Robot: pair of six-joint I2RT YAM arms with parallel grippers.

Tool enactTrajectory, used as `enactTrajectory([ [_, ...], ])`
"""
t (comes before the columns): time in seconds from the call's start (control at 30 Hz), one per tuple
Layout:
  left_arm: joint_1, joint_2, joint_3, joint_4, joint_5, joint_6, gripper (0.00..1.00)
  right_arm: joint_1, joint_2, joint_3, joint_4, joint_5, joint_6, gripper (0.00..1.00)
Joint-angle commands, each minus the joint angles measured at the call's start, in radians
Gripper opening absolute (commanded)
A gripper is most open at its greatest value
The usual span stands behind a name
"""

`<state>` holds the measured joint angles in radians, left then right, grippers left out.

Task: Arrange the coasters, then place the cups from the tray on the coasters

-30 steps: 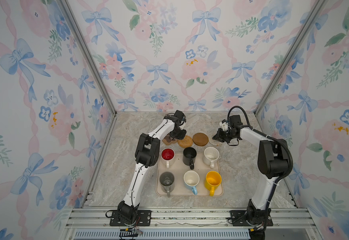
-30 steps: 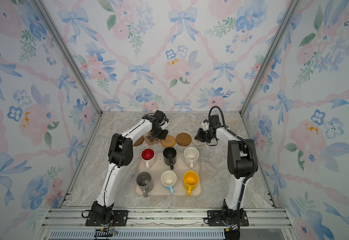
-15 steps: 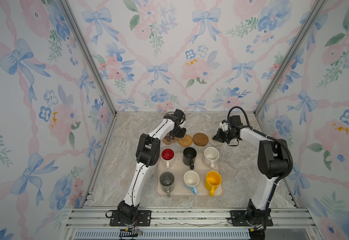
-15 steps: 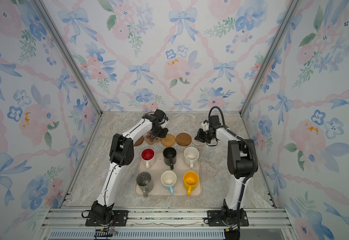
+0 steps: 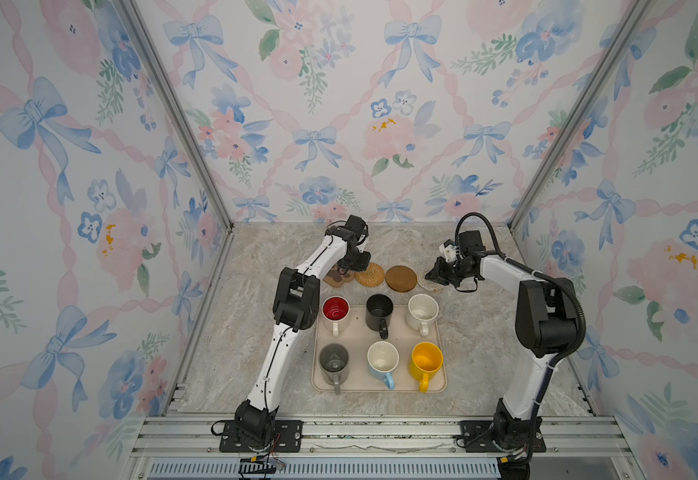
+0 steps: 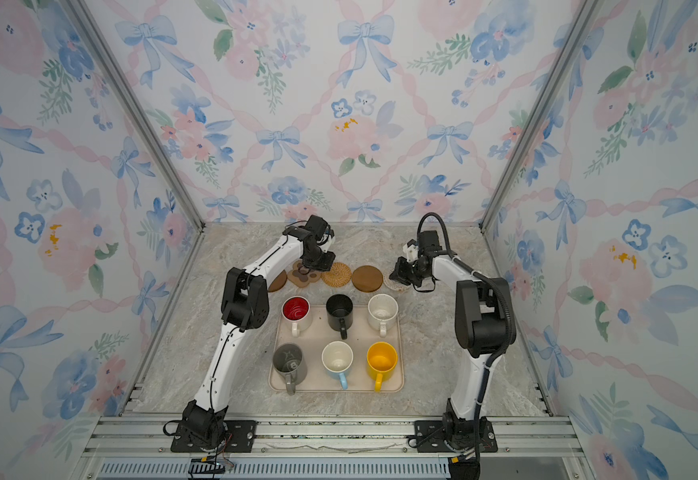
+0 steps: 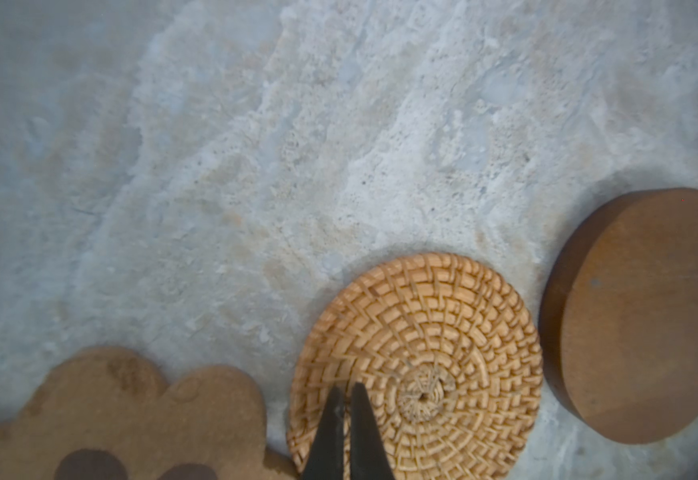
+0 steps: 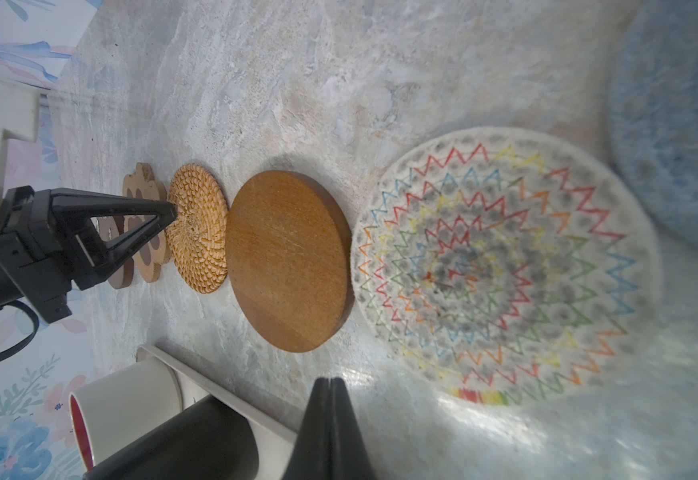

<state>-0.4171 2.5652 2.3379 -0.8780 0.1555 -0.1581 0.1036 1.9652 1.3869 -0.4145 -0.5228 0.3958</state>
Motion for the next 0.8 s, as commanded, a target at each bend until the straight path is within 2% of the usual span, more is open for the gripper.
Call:
enactTrajectory([
  [0.0, 0.008, 0.040, 0.026, -0.014, 0.023, -0.015, 0.03, -0.012, -0.026, -0.005, -0.010, -0.005, -0.014, 0.00],
  [0.6, 0.000, -0.042, 0.075, -0.014, 0.007, -0.017, 0.06, -0.023, -0.057, 0.003, -0.025, 0.003, -0.023, 0.00],
  [0.77, 0.010, -0.029, 0.193, -0.014, 0.021, -0.028, 0.07, -0.055, -0.057, 0.039, -0.075, 0.016, -0.050, 0.00],
])
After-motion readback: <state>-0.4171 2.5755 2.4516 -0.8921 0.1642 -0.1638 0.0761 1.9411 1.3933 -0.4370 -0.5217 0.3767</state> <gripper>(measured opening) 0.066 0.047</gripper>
